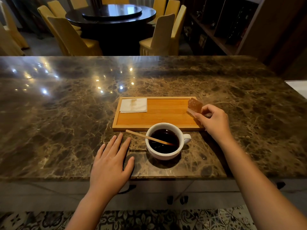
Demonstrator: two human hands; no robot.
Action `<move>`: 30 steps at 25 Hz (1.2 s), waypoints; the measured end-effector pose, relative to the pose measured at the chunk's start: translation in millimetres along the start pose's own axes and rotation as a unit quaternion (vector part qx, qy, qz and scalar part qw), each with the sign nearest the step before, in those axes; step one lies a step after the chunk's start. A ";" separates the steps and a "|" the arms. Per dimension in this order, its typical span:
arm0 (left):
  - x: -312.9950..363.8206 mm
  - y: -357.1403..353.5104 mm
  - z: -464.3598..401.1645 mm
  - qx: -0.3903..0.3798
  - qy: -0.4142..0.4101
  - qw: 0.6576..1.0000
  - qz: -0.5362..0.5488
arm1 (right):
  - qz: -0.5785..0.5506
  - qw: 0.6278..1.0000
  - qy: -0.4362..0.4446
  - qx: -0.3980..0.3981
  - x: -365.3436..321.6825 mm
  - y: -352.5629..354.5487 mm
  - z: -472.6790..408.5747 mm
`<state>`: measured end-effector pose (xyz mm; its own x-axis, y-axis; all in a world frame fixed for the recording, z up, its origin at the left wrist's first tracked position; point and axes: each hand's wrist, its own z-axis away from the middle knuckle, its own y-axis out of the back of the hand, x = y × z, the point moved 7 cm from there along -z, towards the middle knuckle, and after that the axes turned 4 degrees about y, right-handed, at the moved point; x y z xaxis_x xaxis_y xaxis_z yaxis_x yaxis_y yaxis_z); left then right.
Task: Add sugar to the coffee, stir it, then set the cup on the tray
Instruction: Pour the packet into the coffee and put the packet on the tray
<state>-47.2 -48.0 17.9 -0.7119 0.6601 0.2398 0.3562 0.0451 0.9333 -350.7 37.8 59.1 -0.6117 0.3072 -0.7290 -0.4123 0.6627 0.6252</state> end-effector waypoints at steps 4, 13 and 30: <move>-1.1 -1.0 -0.1 0.000 0.000 1.000 -0.002 | -0.125 0.992 -0.014 -0.015 -10.7 11.3 9.8; -1.1 -0.5 0.1 0.002 0.000 1.000 -0.001 | -0.383 0.922 -0.049 -0.030 -40.9 17.0 37.0; -0.8 -0.4 -0.4 0.003 -0.002 1.000 -0.006 | -0.003 0.968 0.220 -0.124 -117.9 25.9 37.6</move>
<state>-47.0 -48.9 17.4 -0.7132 0.6630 0.2275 0.3511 0.0570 0.9346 -264.0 44.5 150.7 -0.8143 -0.0529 -0.5781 -0.5330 0.4628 0.7084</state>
